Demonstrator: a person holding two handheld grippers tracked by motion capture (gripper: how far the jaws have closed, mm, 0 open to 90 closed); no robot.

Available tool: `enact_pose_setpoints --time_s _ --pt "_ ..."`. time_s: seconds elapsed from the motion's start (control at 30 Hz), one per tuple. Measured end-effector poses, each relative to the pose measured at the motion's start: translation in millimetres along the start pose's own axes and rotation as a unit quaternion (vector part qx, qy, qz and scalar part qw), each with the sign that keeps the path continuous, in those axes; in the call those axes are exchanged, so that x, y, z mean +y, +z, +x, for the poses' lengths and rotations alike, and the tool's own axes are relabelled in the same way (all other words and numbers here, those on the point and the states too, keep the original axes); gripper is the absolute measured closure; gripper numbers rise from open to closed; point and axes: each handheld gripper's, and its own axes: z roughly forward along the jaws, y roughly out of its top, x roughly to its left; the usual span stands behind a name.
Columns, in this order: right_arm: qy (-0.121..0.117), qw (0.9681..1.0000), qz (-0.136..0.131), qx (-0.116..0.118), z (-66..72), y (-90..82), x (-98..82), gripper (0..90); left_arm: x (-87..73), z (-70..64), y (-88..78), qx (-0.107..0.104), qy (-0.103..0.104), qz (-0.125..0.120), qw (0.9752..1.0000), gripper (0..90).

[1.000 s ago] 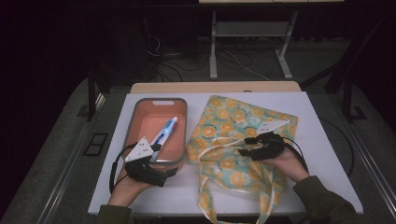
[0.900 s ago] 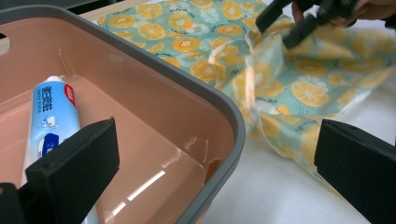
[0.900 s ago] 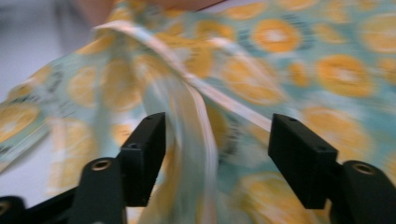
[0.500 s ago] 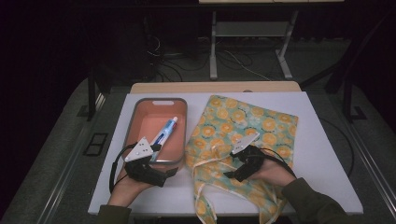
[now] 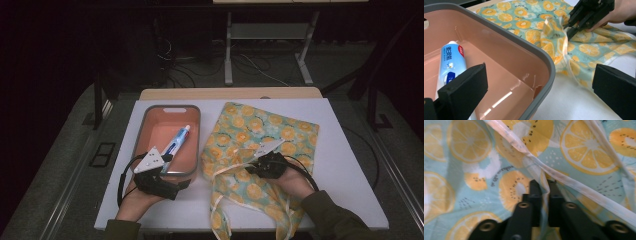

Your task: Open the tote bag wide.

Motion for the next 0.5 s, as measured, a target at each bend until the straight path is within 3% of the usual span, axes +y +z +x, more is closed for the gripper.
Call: enact_pose_setpoints --time_s 0.07,0.17,0.27,0.37,0.5 --pt "0.006 1.0 -0.006 -0.002 -1.0 -0.2 -0.4 89.2 0.2 0.1 0.0 0.0 0.001 0.0 1.0 0.0" --pt "0.011 0.9994 -0.019 -0.025 -3.3 -6.6 1.2 89.3 0.3 0.5 -0.1 -0.002 0.0 -0.001 1.0 0.0" --pt "0.033 0.9977 -0.045 -0.038 -12.2 -18.9 1.6 89.3 1.5 1.0 0.3 -0.005 0.0 0.0 1.0 0.0" --pt "0.062 0.9937 -0.065 -0.068 -22.0 -32.4 1.3 89.3 2.6 1.1 1.2 -0.007 0.0 0.0 1.0 0.0" --pt "0.094 0.9849 -0.09 -0.114 -37.3 -52.6 -0.3 89.3 3.7 1.3 1.6 -0.008 0.0 0.001 1.0 0.0"
